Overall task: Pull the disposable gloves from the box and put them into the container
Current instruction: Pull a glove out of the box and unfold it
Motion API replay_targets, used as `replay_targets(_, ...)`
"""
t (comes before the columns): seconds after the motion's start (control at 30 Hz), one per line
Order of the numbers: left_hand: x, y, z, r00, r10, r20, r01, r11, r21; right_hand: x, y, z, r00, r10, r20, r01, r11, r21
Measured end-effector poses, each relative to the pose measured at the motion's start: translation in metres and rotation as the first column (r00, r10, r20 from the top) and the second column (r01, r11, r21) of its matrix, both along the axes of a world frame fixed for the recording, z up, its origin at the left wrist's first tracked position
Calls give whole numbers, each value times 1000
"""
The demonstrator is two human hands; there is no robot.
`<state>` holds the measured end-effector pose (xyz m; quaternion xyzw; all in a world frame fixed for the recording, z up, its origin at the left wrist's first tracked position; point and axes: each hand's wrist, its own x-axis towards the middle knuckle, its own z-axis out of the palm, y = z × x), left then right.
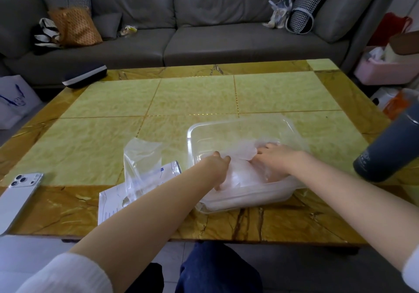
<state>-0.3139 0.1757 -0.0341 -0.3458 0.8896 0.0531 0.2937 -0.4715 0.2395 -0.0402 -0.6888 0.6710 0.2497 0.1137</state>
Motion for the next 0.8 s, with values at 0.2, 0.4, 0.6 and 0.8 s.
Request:
replay_targets(0.2,-2,0,7,997,-37,61,37,999,-14,0,1,7,988,-86,129,82,996,36)
replay_targets(0.4,10,3,25,982,-171,-73,152,964,-219,11,11,46,933,-236,273,283,948,-146)
replay_targets(0.6,63,8,42,785,-221,-578,-22,923,-384,77,16,70,913,-38,407,283,777,-562)
replay_targets(0.8,155,0,34,592,51,-804,-337,922,-189,157,6,68,816,246,524,163,771,-616)
